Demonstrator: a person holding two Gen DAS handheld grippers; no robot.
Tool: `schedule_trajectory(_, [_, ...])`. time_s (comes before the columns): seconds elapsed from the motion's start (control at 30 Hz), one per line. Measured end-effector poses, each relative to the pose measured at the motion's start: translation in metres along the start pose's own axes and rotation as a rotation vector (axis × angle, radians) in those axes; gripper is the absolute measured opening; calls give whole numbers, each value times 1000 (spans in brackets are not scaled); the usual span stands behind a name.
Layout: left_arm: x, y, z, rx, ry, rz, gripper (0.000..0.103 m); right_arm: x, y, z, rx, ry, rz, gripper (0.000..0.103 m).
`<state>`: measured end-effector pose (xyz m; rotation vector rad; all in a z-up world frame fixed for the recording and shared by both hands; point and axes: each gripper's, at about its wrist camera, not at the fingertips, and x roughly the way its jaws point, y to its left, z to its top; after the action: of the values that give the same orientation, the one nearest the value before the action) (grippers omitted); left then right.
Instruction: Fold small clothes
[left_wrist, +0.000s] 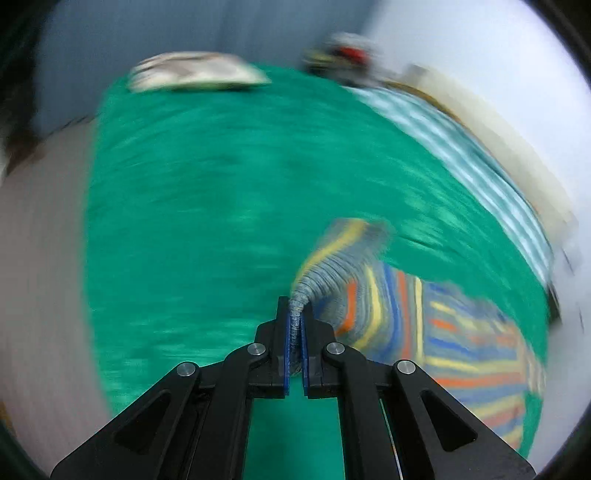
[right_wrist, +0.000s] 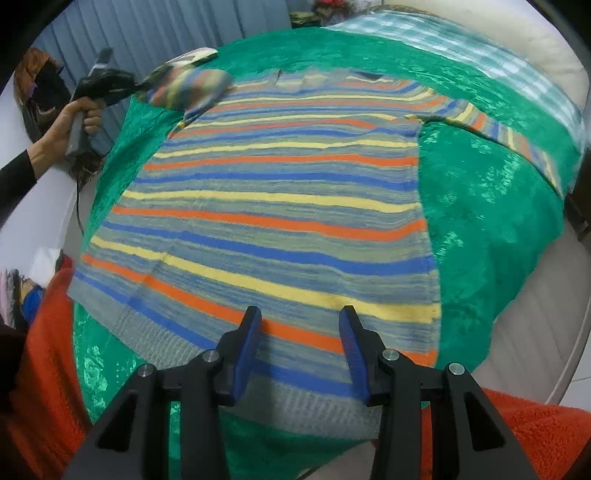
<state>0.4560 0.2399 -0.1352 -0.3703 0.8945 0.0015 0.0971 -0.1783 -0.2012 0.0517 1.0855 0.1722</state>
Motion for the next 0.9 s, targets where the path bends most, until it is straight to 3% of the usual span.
schedule_trajectory(0.07, [2,45,-3,-113,19,36,2,5,4,1,-11,6,-6,44])
schedule_trajectory(0.13, [7,69,-14,-142,56,59,2,8,8,1,-24,9,-11,44])
schedule_trajectory(0.3, [8,74,-43,-135,70,94,2,14,8,0,-23,16,-19,44])
schedule_trajectory(0.43, [7,82,-51,-161,77,118,2,16,10,0,-28,18,-31,45])
schedule_trajectory(0.57, [15,81,-53,-120,93,164,3,18,8,-1,-21,21,-29,45])
schedule_trajectory(0.67, [11,80,-55,-102,95,208,15,19,8,0,-18,21,-23,51])
schedule_trajectory(0.7, [8,83,-56,-113,91,224,30,19,9,0,-21,21,-19,53])
schedule_trajectory(0.77, [-9,92,-62,-155,77,248,44,17,11,-1,-27,26,-14,62])
schedule_trajectory(0.9, [-60,80,-89,-117,42,241,49,-7,5,-4,-13,4,-32,63])
